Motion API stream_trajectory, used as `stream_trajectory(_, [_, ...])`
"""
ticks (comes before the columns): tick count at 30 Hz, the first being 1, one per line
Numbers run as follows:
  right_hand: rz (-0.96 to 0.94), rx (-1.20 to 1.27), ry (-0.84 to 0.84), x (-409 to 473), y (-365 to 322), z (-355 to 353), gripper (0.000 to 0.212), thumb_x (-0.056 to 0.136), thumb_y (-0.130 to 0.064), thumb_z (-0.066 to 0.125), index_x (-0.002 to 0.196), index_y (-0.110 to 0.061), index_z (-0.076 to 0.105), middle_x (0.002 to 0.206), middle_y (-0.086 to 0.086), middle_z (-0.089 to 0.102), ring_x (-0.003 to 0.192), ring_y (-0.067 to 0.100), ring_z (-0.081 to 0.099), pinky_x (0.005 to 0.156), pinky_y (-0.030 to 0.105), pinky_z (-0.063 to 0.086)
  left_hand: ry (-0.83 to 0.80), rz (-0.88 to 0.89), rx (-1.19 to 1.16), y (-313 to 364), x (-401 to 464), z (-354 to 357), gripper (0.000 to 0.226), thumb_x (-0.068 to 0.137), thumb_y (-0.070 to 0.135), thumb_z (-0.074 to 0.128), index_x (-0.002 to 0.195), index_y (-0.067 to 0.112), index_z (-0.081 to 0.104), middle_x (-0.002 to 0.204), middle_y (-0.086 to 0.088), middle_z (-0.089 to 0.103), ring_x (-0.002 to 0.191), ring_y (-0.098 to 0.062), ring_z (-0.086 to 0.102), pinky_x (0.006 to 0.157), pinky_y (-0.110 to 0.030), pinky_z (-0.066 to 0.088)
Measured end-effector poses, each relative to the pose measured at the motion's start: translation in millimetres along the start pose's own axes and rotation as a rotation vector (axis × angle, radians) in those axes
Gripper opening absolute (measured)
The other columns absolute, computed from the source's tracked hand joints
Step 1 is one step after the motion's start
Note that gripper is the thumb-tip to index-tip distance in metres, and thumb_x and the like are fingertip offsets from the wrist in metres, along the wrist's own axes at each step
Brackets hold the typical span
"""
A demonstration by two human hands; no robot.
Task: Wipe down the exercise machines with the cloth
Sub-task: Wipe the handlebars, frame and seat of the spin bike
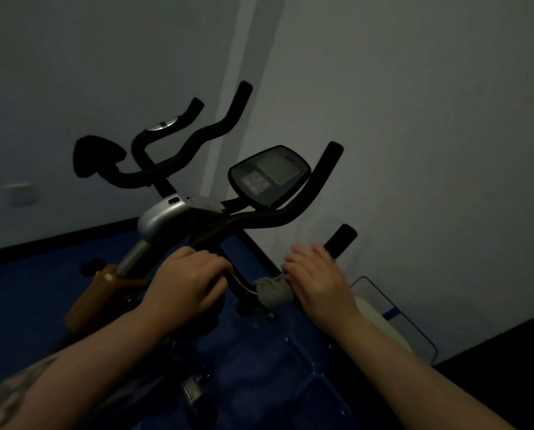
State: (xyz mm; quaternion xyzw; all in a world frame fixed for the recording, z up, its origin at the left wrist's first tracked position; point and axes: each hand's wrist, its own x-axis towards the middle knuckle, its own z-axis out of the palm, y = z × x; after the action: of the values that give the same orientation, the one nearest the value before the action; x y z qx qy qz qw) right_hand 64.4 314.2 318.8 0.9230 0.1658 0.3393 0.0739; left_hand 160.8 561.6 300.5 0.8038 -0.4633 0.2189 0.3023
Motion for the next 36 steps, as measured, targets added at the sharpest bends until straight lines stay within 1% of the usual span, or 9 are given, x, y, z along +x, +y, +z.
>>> stream_trajectory(3, [-0.051, 0.062, -0.035, 4.8, -0.4, 8.6, 0.027, 0.096, -0.020, 0.046, 0.093, -0.008, 0.071, 0.087, 0.004, 0.068, 0.077, 0.024, 0.060, 0.084, 0.038, 0.046, 0.017, -0.006, 0.006, -0.6, -0.1, 1.4, 0.021, 0.085, 0.024, 0.048, 0.081, 0.017, 0.067, 0.073, 0.004, 0.065, 0.061, -0.015, 0.058, 0.067, -0.030, 0.039])
stream_trajectory(6, [-0.072, -0.002, 0.020, 6.8, 12.1, 12.1, 0.030, 0.094, -0.026, 0.047, 0.077, -0.010, 0.066, 0.074, 0.004, 0.062, 0.068, 0.024, 0.054, 0.073, 0.035, 0.041, 0.022, -0.018, 0.019, 0.7, 0.2, 1.6, 0.020, 0.085, 0.023, 0.048, 0.080, 0.017, 0.066, 0.072, 0.004, 0.064, 0.060, -0.015, 0.056, 0.067, -0.027, 0.039])
stream_trajectory(10, [-0.057, -0.030, 0.046, 5.6, 42.5, 9.1, 0.032, 0.095, -0.025, 0.043, 0.079, -0.009, 0.065, 0.076, 0.007, 0.060, 0.071, 0.027, 0.054, 0.082, 0.037, 0.041, 0.012, -0.023, 0.027, -0.8, -0.8, 1.5, 0.019, 0.086, 0.022, 0.049, 0.081, 0.017, 0.066, 0.073, 0.005, 0.064, 0.060, -0.014, 0.055, 0.069, -0.019, 0.030])
stream_trajectory(15, [0.330, 0.050, 0.120, -7.1, -11.4, 30.3, 0.029, 0.090, -0.028, 0.046, 0.083, -0.012, 0.070, 0.088, 0.005, 0.062, 0.091, 0.023, 0.053, 0.105, 0.046, 0.033, 0.041, -0.022, 0.038, 1.3, 0.6, 0.3, 0.021, 0.085, 0.022, 0.048, 0.078, 0.016, 0.067, 0.070, 0.004, 0.063, 0.059, -0.015, 0.054, 0.068, -0.021, 0.034])
stream_trajectory(21, [-0.119, -0.085, 0.029, 1.9, 53.5, 8.4, 0.040, 0.095, -0.036, 0.042, 0.087, -0.009, 0.070, 0.083, 0.008, 0.064, 0.082, 0.029, 0.060, 0.102, 0.041, 0.036, 0.042, -0.027, 0.048, 0.8, -0.2, 1.0, 0.020, 0.085, 0.022, 0.048, 0.079, 0.016, 0.066, 0.070, 0.004, 0.063, 0.059, -0.015, 0.053, 0.066, -0.025, 0.037])
stream_trajectory(23, [-0.059, -0.112, 0.039, 2.9, 64.3, 3.1, 0.036, 0.094, -0.029, 0.042, 0.085, -0.008, 0.069, 0.083, 0.008, 0.064, 0.084, 0.028, 0.061, 0.111, 0.040, 0.030, 0.058, -0.035, 0.048, 1.5, -1.1, 1.3, 0.019, 0.084, 0.022, 0.049, 0.078, 0.016, 0.066, 0.070, 0.004, 0.062, 0.058, -0.015, 0.053, 0.066, -0.024, 0.036])
stream_trajectory(28, [0.412, 0.066, 0.165, -1.1, -17.4, 30.0, 0.028, 0.087, -0.021, 0.044, 0.073, -0.011, 0.066, 0.078, 0.003, 0.060, 0.081, 0.023, 0.053, 0.111, 0.048, 0.028, 0.099, -0.050, 0.054, 3.2, -1.2, -0.2, 0.019, 0.083, 0.022, 0.051, 0.076, 0.014, 0.066, 0.067, 0.002, 0.061, 0.058, -0.014, 0.051, 0.065, -0.021, 0.033])
stream_trajectory(33, [0.028, -0.037, 0.000, 1.2, 17.2, 12.7, 0.028, 0.089, -0.025, 0.046, 0.075, -0.011, 0.067, 0.074, 0.005, 0.061, 0.073, 0.027, 0.058, 0.095, 0.040, 0.041, 0.090, -0.049, 0.052, 2.8, -0.3, -1.2, 0.019, 0.083, 0.023, 0.050, 0.076, 0.015, 0.066, 0.067, 0.003, 0.061, 0.058, -0.015, 0.052, 0.063, -0.026, 0.037])
stream_trajectory(36, [0.137, -0.091, -0.023, 4.6, 41.4, -0.9, 0.027, 0.089, -0.020, 0.046, 0.075, -0.010, 0.067, 0.074, 0.004, 0.062, 0.076, 0.026, 0.059, 0.110, 0.036, 0.031, 0.073, -0.049, 0.050, 2.9, -0.7, -1.0, 0.019, 0.083, 0.023, 0.050, 0.078, 0.016, 0.067, 0.067, 0.003, 0.060, 0.059, -0.014, 0.053, 0.063, -0.027, 0.039])
